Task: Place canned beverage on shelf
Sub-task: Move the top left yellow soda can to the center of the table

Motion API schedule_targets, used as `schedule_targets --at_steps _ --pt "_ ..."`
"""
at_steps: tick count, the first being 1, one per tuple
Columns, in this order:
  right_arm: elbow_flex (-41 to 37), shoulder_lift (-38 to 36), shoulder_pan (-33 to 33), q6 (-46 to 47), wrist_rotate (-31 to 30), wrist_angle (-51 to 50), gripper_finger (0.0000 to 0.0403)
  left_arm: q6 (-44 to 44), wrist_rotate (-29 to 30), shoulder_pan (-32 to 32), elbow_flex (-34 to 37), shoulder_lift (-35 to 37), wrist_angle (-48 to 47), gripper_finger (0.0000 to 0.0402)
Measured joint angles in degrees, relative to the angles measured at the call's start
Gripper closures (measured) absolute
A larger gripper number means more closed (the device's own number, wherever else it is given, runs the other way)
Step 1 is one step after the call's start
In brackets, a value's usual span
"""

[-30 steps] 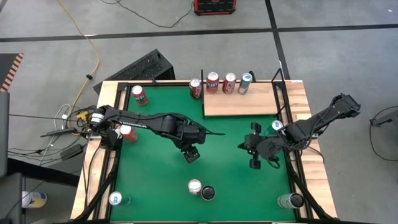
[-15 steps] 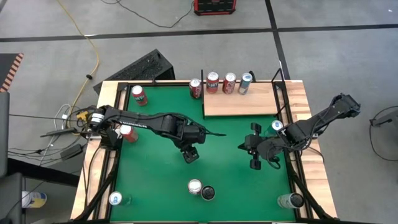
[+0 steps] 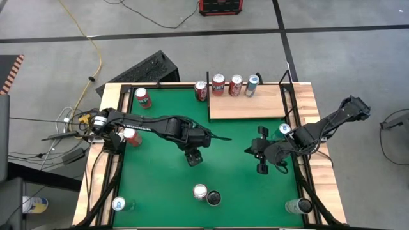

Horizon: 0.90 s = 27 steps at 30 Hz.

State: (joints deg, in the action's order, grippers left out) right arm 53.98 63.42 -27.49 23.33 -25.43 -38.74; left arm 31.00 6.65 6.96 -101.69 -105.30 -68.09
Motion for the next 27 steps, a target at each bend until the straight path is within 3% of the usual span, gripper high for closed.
schedule_targets --at_steps 11,27 --pt "0.00 0.00 -0.33 0.07 -0.01 0.00 0.0372 0.02 -0.98 0.02 0.00 -0.08 -0.42 0.0100" --pt "0.00 -0.02 -0.70 0.22 0.00 -0.24 0.0372 -2.75 -2.90 0.24 0.39 -5.73 -0.91 0.0100"
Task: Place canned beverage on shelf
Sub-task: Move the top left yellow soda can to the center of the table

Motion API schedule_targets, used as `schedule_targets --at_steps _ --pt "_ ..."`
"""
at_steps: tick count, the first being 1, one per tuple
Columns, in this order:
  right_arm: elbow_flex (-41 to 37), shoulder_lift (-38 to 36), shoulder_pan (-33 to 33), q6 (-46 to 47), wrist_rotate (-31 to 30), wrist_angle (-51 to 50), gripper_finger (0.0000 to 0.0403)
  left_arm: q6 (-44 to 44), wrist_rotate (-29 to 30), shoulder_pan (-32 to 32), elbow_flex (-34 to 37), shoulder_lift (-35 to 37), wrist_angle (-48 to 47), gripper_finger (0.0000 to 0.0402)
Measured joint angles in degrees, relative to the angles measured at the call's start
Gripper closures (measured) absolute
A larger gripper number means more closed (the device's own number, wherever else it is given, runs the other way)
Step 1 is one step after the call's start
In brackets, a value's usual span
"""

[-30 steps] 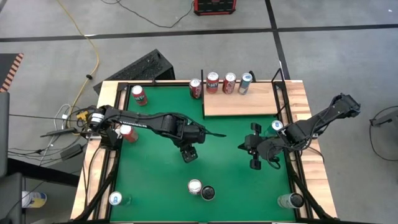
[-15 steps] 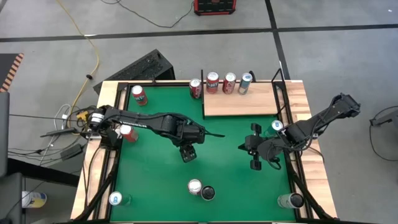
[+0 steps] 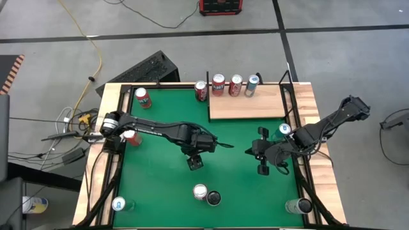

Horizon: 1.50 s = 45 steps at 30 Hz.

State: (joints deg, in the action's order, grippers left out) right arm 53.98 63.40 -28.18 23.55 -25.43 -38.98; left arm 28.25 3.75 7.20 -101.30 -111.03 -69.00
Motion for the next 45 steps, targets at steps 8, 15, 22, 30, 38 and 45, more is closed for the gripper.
schedule_targets --at_steps 8,15,22,30,38,45 --pt "0.00 0.00 0.02 -0.02 -0.09 -0.02 0.0372 -1.46 -0.11 0.00 -0.07 0.40 -0.69 0.0157" --pt "0.00 0.00 0.02 -0.02 -0.13 -0.04 0.0372 -17.97 -3.97 0.44 -0.07 0.50 -0.97 0.0162" --pt "0.00 0.00 0.02 -0.04 -0.13 -0.11 0.0372 -50.24 -6.00 3.94 -0.07 0.79 -3.57 0.0162" --pt "0.00 0.00 0.02 -0.04 -0.13 -0.90 0.0372 -63.79 1.52 7.68 -0.07 0.80 -3.11 0.0141" --pt "0.00 0.00 0.02 -0.02 -0.13 -0.90 0.0372 -60.12 2.14 8.90 -0.07 0.81 -2.47 0.0134" --pt "0.00 0.00 0.00 -0.02 -0.13 -0.90 0.0372 -55.48 2.34 8.15 -0.07 0.83 -1.10 0.0110"
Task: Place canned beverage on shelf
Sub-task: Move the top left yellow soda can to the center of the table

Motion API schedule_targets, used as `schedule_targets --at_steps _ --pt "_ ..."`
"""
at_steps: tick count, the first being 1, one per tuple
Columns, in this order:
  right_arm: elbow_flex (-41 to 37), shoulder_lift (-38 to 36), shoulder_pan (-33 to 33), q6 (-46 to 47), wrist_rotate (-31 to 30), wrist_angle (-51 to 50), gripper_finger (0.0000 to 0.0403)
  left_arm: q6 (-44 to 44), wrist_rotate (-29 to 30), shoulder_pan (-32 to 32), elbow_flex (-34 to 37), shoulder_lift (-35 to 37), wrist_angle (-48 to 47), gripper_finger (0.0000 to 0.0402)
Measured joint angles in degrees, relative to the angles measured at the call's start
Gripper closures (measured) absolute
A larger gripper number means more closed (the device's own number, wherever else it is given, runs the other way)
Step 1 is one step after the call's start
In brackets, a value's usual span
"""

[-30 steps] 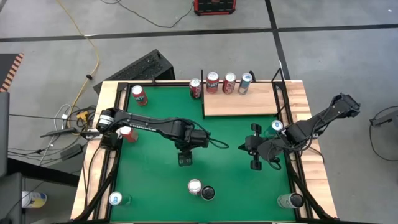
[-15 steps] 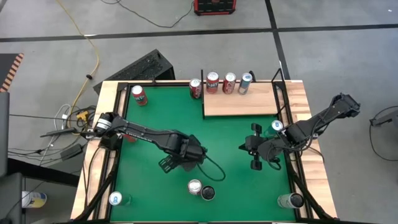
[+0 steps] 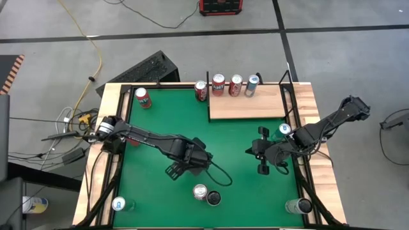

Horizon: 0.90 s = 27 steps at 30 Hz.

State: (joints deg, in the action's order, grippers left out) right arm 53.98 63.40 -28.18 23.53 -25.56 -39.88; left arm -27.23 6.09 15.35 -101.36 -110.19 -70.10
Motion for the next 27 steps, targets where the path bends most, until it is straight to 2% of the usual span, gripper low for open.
schedule_targets --at_steps 12,20,22,24,26,27 --pt "0.00 0.00 0.02 -0.02 0.04 -0.51 0.0372 1.43 0.63 -0.16 -0.25 0.52 0.51 0.0079" --pt "0.00 0.00 0.02 0.00 0.04 -0.57 0.0372 3.47 -0.61 -0.11 -7.92 0.59 -2.76 0.0078" --pt "0.00 0.00 0.02 -0.02 0.08 -0.59 0.0372 6.87 -1.21 -0.11 -10.65 0.61 -3.57 0.0078" --pt "0.00 0.00 0.02 0.00 0.13 -0.59 0.0372 13.94 -0.87 -0.12 -13.39 0.63 -4.39 0.0078" --pt "0.00 0.00 0.02 0.00 0.16 -0.59 0.0372 25.55 -0.60 -0.72 -15.58 0.63 -5.61 0.0078" --pt "0.00 0.00 0.02 0.02 0.17 -0.59 0.0372 34.00 -0.37 -1.19 -16.30 0.63 -5.84 0.0078"
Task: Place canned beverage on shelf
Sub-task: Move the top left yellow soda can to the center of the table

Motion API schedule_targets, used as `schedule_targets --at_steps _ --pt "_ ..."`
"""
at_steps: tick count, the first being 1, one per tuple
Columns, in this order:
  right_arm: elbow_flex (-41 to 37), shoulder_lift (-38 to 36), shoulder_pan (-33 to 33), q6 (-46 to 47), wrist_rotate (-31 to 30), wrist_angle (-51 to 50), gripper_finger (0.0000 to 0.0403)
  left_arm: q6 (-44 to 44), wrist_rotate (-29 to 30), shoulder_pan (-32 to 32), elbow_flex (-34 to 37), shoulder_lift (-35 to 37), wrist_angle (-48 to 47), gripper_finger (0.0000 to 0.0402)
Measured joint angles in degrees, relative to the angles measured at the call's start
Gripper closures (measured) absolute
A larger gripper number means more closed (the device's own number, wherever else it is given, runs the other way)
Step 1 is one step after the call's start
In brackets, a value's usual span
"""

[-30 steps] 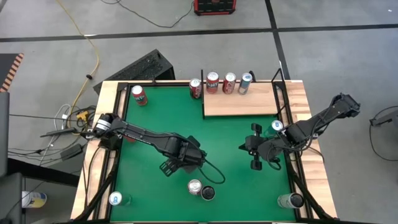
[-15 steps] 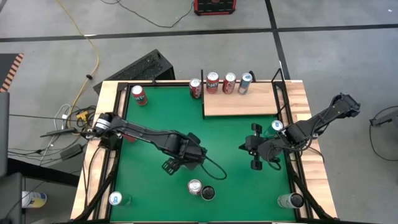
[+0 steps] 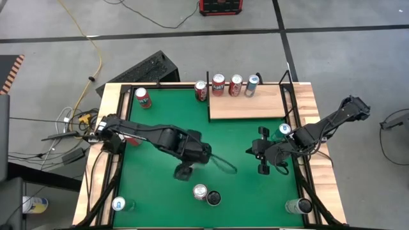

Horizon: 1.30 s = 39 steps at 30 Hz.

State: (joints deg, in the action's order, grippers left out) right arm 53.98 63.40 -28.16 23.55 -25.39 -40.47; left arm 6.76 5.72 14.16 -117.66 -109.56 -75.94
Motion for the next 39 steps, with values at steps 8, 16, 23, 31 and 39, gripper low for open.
schedule_targets --at_steps 8,16,23,31,39 --pt "0.00 0.00 -0.02 -0.02 0.00 0.04 0.0372 39.65 -1.09 -2.02 2.54 -0.11 -4.06 0.0078" --pt "0.00 0.00 -0.08 -0.02 0.00 0.06 0.0372 43.51 -2.45 -2.10 5.34 -0.20 -0.34 0.0079" --pt "0.00 0.00 -0.79 -0.02 0.00 -0.44 0.0372 44.60 -2.96 -2.13 5.44 -0.20 -0.15 0.0079" --pt "0.00 0.00 -2.52 0.00 -0.05 -0.44 0.0372 44.63 -2.54 -1.95 5.44 -0.20 -0.17 0.0079" --pt "0.00 0.00 -3.02 0.03 -0.11 -0.31 0.0372 44.54 -1.01 -1.99 5.44 -0.20 -0.17 0.0079"
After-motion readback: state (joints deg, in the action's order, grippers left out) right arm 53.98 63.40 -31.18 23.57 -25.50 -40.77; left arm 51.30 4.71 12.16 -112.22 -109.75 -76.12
